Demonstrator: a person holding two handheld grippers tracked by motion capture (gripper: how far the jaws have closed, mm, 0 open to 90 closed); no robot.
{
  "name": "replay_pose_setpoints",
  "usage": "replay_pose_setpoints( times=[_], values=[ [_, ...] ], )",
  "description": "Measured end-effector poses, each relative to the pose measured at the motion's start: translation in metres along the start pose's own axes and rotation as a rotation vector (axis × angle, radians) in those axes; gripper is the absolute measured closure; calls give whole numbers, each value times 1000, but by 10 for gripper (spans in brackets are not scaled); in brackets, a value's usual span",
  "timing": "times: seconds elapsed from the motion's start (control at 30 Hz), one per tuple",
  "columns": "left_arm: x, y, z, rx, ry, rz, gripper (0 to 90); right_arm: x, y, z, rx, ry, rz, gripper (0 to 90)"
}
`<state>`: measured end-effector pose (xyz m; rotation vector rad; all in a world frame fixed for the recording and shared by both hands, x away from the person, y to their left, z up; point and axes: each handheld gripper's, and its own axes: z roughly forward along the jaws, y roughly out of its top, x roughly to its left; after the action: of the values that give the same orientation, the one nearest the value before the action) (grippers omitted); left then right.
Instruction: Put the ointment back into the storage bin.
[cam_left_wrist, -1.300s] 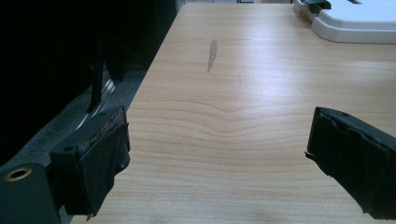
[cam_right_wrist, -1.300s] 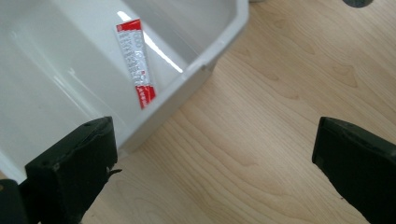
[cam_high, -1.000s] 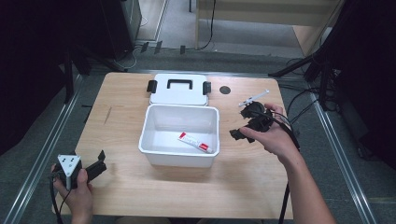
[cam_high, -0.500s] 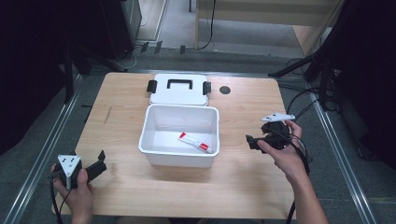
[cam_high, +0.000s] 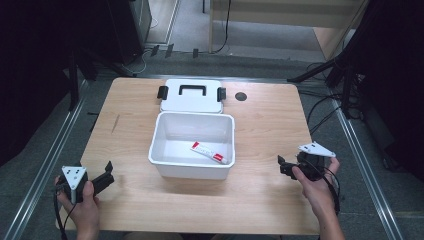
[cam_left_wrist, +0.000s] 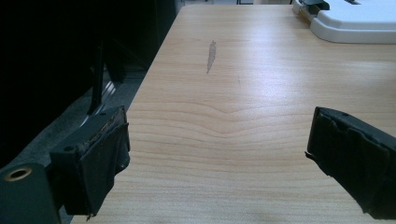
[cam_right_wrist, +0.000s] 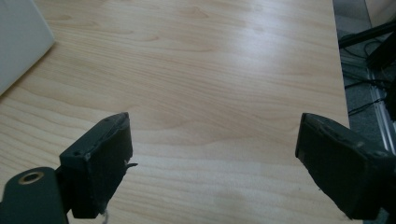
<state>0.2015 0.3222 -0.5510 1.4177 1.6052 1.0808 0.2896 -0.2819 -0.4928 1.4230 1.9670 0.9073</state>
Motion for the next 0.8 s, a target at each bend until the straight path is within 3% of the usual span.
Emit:
replay_pose_setpoints(
  times=[0.2,0.43,0.63,0.8],
  values=[
    [-1,0,0,1,3,4,63,-12,-25,-1,-37,11,30,108],
    [-1,0,0,0,0,3,63,-19,-47,-5,-66,-7,46,108],
    [-1,0,-1,-7,-2,4,62,-25,-63,-12,-87,-65,48,109],
    [-1,0,-1,-8,-4,5,63,-33,-74,-17,-86,-77,80,111]
  ],
)
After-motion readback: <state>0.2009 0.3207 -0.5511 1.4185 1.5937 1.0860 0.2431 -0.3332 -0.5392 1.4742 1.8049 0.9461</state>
